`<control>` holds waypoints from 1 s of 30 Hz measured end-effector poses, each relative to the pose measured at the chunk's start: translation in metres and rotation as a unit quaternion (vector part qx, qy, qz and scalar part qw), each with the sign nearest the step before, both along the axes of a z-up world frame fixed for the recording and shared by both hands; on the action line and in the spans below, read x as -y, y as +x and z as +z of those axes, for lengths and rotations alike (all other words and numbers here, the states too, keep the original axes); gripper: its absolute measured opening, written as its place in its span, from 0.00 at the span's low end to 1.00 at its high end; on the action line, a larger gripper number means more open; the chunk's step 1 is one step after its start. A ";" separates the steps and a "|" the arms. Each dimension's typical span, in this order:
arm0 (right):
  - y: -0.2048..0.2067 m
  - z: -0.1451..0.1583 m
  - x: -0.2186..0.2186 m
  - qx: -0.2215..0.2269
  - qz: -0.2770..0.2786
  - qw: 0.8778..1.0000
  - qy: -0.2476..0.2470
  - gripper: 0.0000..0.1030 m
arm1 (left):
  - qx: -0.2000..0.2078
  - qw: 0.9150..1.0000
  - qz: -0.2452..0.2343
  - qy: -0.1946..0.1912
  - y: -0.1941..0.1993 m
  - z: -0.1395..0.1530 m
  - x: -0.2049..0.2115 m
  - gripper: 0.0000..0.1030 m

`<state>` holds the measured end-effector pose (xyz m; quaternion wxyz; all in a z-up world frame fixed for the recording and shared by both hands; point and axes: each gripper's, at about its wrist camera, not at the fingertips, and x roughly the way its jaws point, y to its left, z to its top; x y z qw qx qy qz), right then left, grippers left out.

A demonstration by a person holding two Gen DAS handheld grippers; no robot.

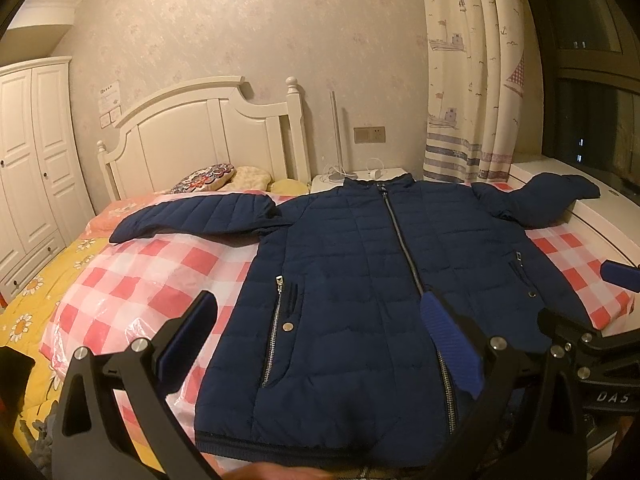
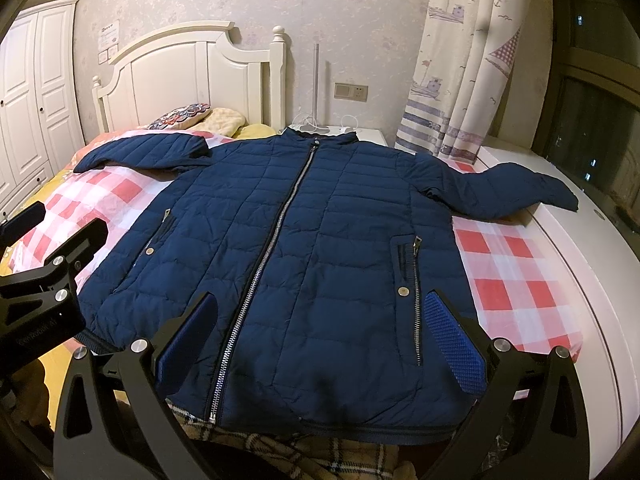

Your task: Fold large clothes

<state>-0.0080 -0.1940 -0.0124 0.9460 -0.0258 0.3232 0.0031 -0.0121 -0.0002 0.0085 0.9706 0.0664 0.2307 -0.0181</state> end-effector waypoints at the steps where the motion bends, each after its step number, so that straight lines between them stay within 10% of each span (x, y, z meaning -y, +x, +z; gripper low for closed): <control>1: 0.000 0.000 0.000 0.000 0.000 1.000 0.000 0.96 | 0.000 1.000 0.000 0.000 0.000 0.000 0.000 0.98; 30: 0.018 -0.022 0.012 -0.014 -0.005 1.000 0.022 0.96 | -0.065 0.998 0.001 -0.005 0.042 -0.030 0.000 0.98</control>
